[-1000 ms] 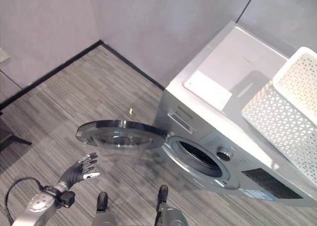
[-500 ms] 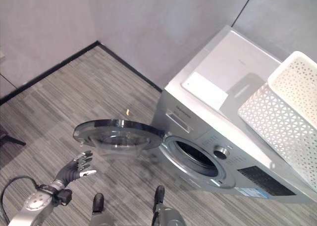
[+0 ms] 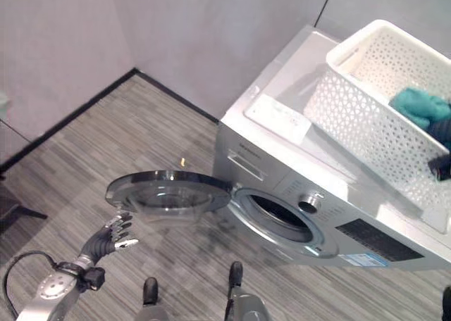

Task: Grab the laundry basket,head to the washer,open it,put in the laundry and shut it.

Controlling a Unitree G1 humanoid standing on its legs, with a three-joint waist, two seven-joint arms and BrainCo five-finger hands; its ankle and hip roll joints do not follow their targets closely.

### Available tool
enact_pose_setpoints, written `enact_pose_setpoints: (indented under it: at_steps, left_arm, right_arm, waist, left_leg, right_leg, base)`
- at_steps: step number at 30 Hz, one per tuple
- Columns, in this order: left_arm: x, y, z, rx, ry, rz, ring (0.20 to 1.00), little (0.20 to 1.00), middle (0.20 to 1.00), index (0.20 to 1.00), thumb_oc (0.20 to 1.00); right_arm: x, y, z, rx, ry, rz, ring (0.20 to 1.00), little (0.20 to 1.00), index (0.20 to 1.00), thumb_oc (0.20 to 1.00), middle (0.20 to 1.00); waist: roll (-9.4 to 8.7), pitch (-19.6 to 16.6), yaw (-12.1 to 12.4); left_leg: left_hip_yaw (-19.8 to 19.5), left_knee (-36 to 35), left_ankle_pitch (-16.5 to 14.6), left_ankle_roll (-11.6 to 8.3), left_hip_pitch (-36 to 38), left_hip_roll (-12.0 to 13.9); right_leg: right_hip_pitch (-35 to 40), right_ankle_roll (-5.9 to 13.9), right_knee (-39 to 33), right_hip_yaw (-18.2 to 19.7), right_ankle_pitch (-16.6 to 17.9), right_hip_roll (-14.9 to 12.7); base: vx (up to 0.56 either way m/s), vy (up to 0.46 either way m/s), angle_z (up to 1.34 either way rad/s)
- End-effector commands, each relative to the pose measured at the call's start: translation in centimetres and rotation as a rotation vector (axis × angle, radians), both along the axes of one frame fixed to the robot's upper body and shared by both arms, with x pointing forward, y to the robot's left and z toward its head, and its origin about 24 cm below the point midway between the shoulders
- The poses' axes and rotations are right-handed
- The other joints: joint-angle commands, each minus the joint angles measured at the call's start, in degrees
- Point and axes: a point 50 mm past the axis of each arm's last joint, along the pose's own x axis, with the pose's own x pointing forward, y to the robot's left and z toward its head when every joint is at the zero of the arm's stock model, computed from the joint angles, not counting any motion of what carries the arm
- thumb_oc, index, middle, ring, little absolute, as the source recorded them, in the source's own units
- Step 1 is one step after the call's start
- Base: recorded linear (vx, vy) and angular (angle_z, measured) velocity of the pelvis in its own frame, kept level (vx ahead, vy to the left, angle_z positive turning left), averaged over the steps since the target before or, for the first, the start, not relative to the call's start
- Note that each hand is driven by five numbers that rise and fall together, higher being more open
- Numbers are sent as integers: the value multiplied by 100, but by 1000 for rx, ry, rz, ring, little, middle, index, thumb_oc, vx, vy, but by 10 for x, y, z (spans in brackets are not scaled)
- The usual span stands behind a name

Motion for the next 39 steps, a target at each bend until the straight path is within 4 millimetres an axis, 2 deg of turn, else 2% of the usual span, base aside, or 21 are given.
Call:
enact_pose_setpoints:
  at_steps: [1, 4, 7, 12, 19, 24, 26, 27, 28, 29, 30, 33, 39]
  left_arm:
    - [20, -8, 25, 20, -139, -58, 1000, 1000, 1000, 1000, 1000]
    - [20, -9, 26, 25, -147, -62, 1000, 1000, 1000, 1000, 1000]
    - [20, -10, 25, 23, -145, -61, 1000, 1000, 1000, 1000, 1000]
    - [18, -9, 24, 30, -141, -59, 1000, 1000, 1000, 1000, 1000]
    - [19, -10, 24, 43, -148, -58, 1000, 1000, 1000, 1000, 1000]
    - [21, -8, 25, 65, -161, -44, 1000, 1000, 1000, 1000, 1000]
    - [21, -8, 25, 68, -162, -45, 1000, 1000, 1000, 1000, 1000]
    - [23, -8, 27, 81, -173, -41, 1000, 1000, 1000, 1000, 1000]
    - [23, -8, 27, 81, -174, -42, 1000, 1000, 1000, 1000, 1000]
    - [25, -7, 29, 96, -187, -39, 1000, 1000, 1000, 1000, 1000]
    - [25, -7, 29, 96, -188, -38, 1000, 1000, 1000, 1000, 1000]
    - [28, -7, 33, 114, -212, -37, 1000, 1000, 1000, 1000, 1000]
    - [29, -8, 36, 120, -229, -28, 1000, 1000, 1000, 1000, 1000]
  right_arm:
    - [28, 34, -40, 122, -13, 104, 200, 200, 200, 200, 200]
    - [35, 46, -26, 126, -91, 138, 200, 200, 200, 200, 200]
    - [38, 52, -20, 135, -134, 155, 200, 200, 200, 200, 200]
    - [36, 54, -13, 154, -194, 160, 200, 200, 200, 200, 200]
    - [27, 54, 16, 191, -404, 163, 200, 200, 200, 200, 200]
    - [10, 59, 60, 94, -630, 136, 200, 200, 200, 200, 200]
    - [6, 60, 65, 65, -663, 121, 200, 200, 200, 200, 200]
    - [-3, 60, 80, 4, -737, 78, 200, 200, 200, 200, 200]
    - [-3, 60, 80, 3, -738, 76, 200, 200, 200, 200, 200]
    - [-17, 63, 102, -93, -855, 15, 200, 200, 200, 200, 200]
    - [-17, 63, 102, -95, -856, 13, 200, 200, 200, 200, 200]
    - [-36, 72, 130, -239, -995, -60, 200, 200, 200, 200, 200]
    - [-49, 81, 142, -340, -1091, -116, 200, 200, 200, 200, 200]
  waist:
    - [-181, 227, 279]
    - [-212, 180, 302]
    - [-224, 144, 308]
    - [-250, 91, 306]
    - [-298, -42, 294]
    - [-298, -155, 285]
    - [-297, -171, 286]
    - [-297, -225, 300]
    - [-297, -221, 298]
    - [-307, -311, 327]
    - [-306, -305, 323]
    - [-339, -403, 357]
    - [-365, -451, 373]
  left_leg:
    - [135, 174, -159, 235, 117, -23]
    - [145, 170, -184, 239, 148, -36]
    - [141, 168, -203, 244, 177, -46]
    - [138, 160, -232, 243, 238, -64]
    - [177, 145, -292, 250, 356, -87]
    - [191, 136, -352, 270, 425, -129]
    - [184, 138, -364, 273, 434, -140]
    - [169, 141, -386, 273, 444, -159]
    - [163, 143, -388, 274, 443, -160]
    - [138, 140, -416, 279, 466, -189]
    - [133, 141, -418, 280, 467, -192]
    - [86, 159, -455, 298, 493, -236]
    - [50, 200, -497, 330, 508, -270]
  right_leg:
    - [174, 180, 654, 42, -932, -302]
    - [226, 174, 640, 25, -917, -300]
    - [273, 174, 627, 12, -914, -303]
    - [359, 176, 618, -11, -917, -303]
    - [464, 203, 575, -1, -890, -310]
    - [555, 224, 547, -2, -875, -341]
    - [580, 228, 538, -15, -876, -350]
    - [617, 233, 543, -37, -878, -367]
    - [620, 234, 542, -43, -879, -369]
    - [675, 245, 544, -84, -887, -393]
    - [680, 248, 543, -89, -888, -396]
    - [746, 259, 558, -112, -906, -429]
    - [785, 283, 577, -126, -938, -462]
  base:
    - [0, 0, 0]
    - [5, 1, -1]
    - [0, 0, 0]
    - [8, 9, 7]
    - [4, 16, 5]
    - [16, 34, -2]
    - [0, 0, 0]
    - [9, 18, 4]
    - [31, 55, 15]
    - [23, 39, 16]
    - [27, 51, 20]
    - [16, 42, 16]
    - [2, 35, 7]
